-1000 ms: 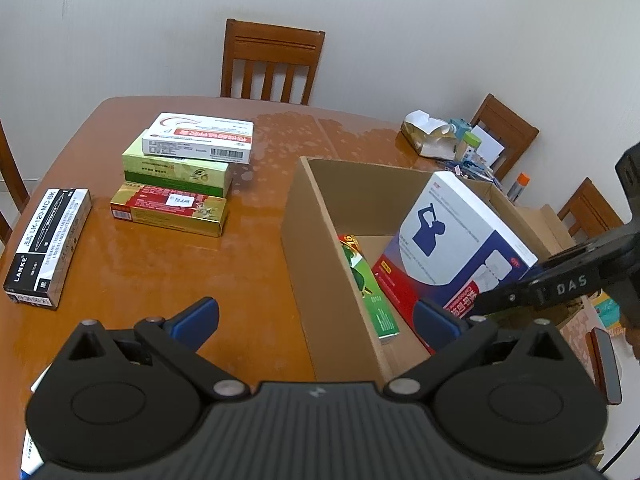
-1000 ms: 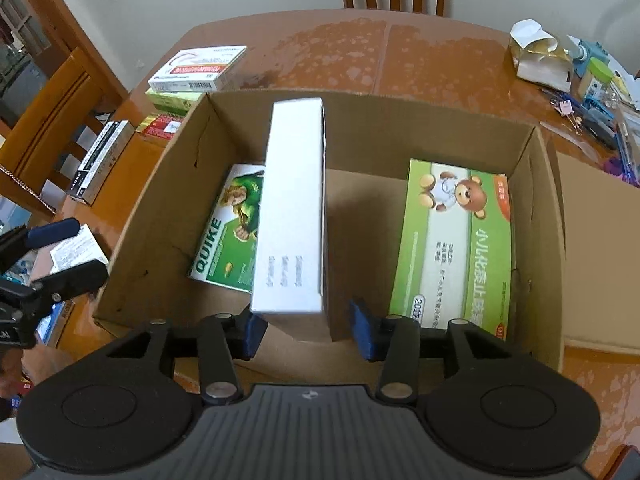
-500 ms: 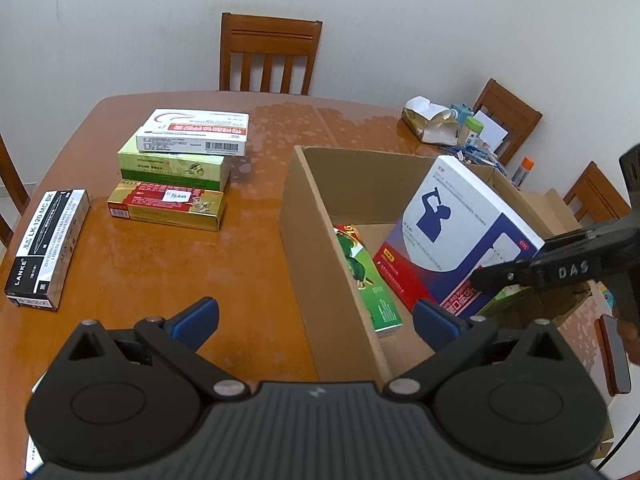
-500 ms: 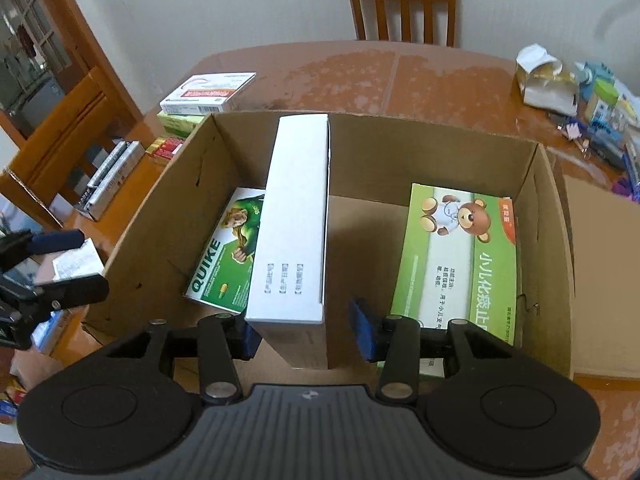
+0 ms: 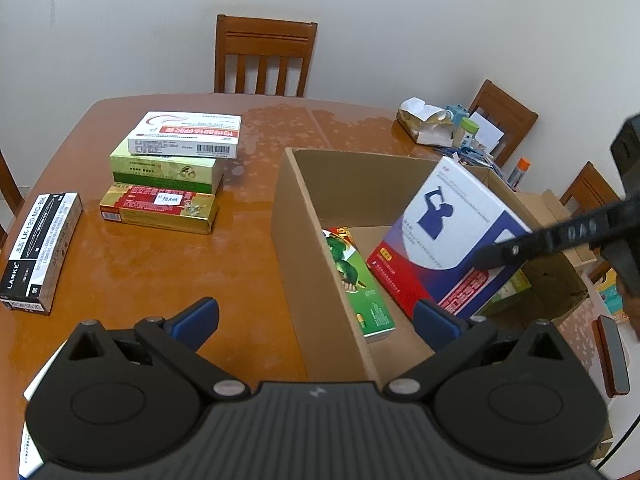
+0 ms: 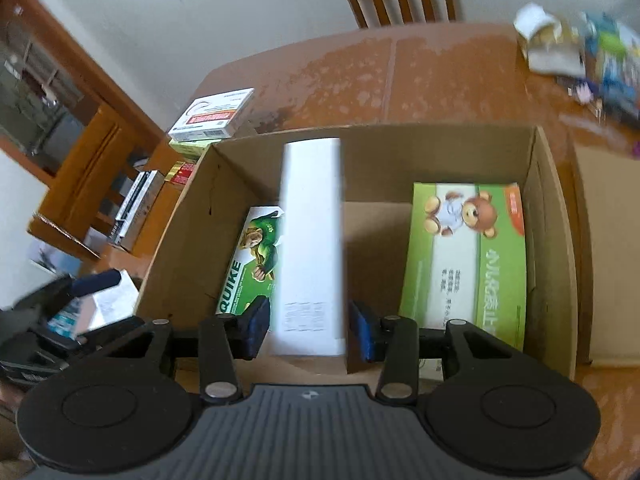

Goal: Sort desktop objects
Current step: 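Lower the carbocysteine box between the QUIKE and bear boxes and open the right gripper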

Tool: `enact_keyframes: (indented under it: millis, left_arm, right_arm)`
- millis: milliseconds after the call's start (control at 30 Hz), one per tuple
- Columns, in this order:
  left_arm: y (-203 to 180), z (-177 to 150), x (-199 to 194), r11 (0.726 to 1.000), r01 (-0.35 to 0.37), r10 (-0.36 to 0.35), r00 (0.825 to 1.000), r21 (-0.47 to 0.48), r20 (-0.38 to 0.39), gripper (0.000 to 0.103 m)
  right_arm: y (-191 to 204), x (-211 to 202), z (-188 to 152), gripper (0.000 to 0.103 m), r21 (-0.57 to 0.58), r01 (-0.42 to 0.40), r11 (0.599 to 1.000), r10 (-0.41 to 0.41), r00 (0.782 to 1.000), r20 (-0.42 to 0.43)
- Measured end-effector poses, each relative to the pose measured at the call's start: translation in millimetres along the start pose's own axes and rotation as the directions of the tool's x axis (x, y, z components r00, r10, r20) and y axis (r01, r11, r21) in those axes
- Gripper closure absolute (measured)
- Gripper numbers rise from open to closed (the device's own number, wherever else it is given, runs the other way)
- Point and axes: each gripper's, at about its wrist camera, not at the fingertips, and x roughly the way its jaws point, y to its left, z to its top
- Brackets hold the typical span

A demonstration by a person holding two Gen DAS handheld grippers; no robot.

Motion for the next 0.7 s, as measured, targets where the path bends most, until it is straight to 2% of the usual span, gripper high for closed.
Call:
enact_keyframes:
  millis: [100,267,400,433,533,700]
  left_arm:
    - [1.9,-0.1,1.0,1.000,-0.005,0.005,1.000,-0.005,-0.002,0.000]
    - [2.4,0.6,1.4,1.000,-0.003,0.003,1.000,-0.006,-0.002,0.000]
    - [1.2,0.3,2.1,1.000,0.000,0.000,1.000,0.003,-0.006,0.000]
    - [1.0,0.2,2.3,1.000,0.002,-0.002,1.000,0.006,-0.007,0.000]
    - [0.7,0.0,2.2,1.000,0.006,-0.006,1.000,0.010,-0.009,0.000]
    - [1.5,0.1,1.3,1.000,0.007,-0.007,1.000,0.014,-0.009,0.000]
  right_arm:
    - [15.2,4.9,-10.3,0.052,-0.083,0.055,0.995,-0.053,0.998,0.027]
    - [26.5,9.2,-22.5,0.052,-0.120,0.156,0.981,-0.145,0.985,0.092]
    - [23.5,4.5,-26.9,0.054,-0.069,0.171,0.983,-0.161,0.978,0.132]
    - [21.3,4.5,-27.0,0.063,-0.053,0.173,0.983,-0.165,0.977,0.135]
    - [18.1,4.7,-27.2,0.068,-0.024,0.187,0.982,-0.181,0.973,0.143]
    - [14.8,3.1,-24.8,0.069,-0.016,0.162,0.987,-0.159,0.979,0.127]
